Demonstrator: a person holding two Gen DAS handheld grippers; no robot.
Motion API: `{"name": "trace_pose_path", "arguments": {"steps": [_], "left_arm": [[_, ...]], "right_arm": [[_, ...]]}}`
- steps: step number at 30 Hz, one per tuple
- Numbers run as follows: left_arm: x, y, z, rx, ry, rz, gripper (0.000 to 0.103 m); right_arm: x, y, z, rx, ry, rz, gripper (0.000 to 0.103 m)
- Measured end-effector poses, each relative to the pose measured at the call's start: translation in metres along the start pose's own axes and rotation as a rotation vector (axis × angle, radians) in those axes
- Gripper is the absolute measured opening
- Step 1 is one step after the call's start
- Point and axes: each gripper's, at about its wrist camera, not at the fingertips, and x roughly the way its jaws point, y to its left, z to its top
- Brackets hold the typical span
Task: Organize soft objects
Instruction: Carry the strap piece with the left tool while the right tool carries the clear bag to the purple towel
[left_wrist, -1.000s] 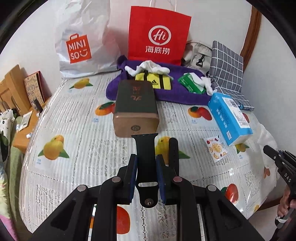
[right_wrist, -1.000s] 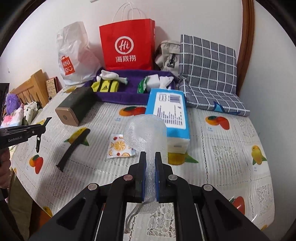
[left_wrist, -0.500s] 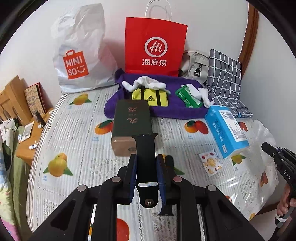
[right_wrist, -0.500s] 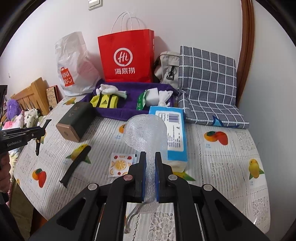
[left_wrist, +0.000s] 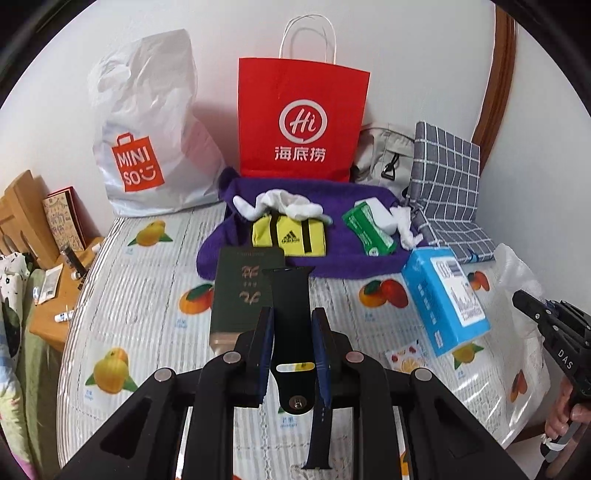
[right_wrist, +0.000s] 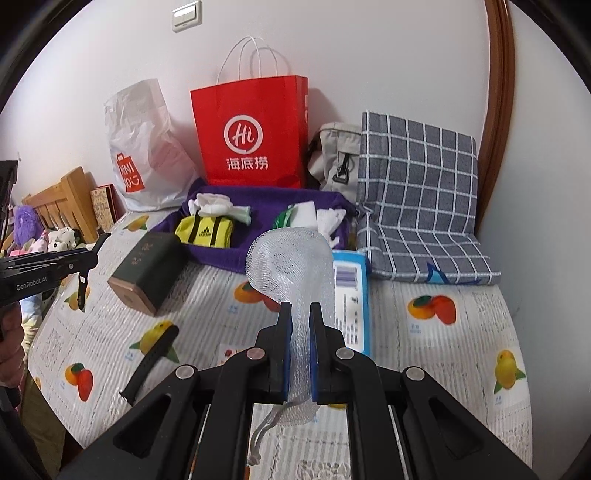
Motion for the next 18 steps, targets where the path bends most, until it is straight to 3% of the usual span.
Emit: {"name": "trace_pose_path", "arguments": {"steps": [18], "left_arm": [[0.015, 0.007, 0.051, -0.014, -0.035, 0.000, 0.020]], "right_arm": [[0.028, 0.005, 0.050, -0.020, -0.015, 0.019, 0.008]]}}
